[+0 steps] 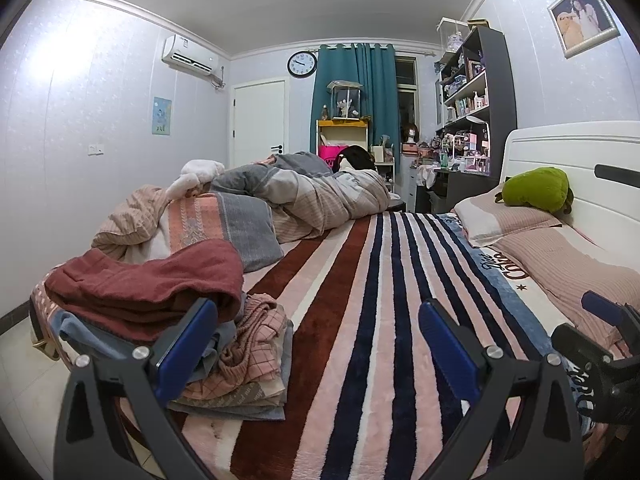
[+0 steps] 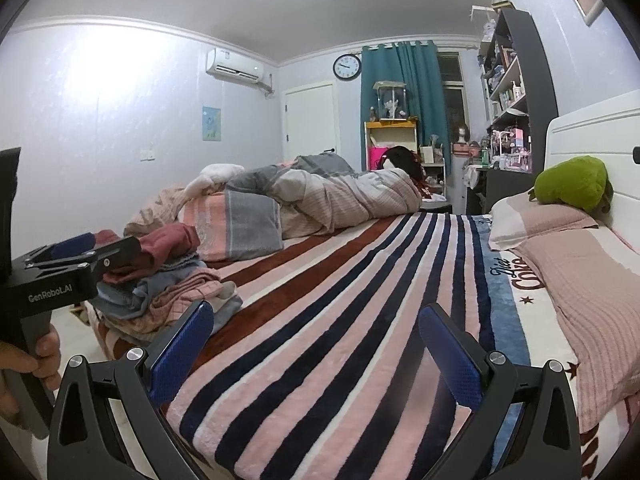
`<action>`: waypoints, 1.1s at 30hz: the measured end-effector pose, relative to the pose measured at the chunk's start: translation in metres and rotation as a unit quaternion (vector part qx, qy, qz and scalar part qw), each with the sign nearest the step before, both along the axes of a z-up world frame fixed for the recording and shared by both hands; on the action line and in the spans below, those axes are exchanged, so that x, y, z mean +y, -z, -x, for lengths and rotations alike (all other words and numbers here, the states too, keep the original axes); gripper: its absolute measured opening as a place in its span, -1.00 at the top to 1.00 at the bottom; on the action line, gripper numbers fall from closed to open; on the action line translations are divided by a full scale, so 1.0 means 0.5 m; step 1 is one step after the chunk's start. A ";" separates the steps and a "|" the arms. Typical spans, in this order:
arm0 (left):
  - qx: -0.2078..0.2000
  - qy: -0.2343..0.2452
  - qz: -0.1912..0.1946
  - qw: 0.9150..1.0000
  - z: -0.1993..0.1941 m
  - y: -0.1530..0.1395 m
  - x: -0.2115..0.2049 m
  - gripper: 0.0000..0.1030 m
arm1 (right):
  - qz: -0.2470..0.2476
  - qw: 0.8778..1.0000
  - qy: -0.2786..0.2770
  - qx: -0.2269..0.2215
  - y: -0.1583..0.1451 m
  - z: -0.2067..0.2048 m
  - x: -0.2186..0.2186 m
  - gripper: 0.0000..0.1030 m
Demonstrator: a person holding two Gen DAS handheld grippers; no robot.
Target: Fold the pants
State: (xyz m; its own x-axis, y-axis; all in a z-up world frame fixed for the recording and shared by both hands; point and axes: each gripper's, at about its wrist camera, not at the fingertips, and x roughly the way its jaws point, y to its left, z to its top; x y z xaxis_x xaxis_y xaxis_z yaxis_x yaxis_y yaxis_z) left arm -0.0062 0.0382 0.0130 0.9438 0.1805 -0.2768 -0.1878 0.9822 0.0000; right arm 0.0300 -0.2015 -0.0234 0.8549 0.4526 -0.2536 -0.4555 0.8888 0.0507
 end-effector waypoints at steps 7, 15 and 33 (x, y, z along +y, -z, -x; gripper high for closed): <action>-0.001 0.000 0.000 1.000 0.000 -0.001 -0.001 -0.94 | -0.009 1.000 0.001 0.000 -0.001 -0.003 -0.011 -0.99; -0.001 0.002 0.000 1.000 0.002 0.001 -0.003 -0.94 | -0.008 1.000 0.001 0.000 0.000 -0.004 -0.012 -0.99; -0.001 0.001 0.001 1.000 0.002 0.000 -0.002 -0.94 | -0.009 1.000 0.004 -0.003 -0.007 -0.002 -0.017 -0.99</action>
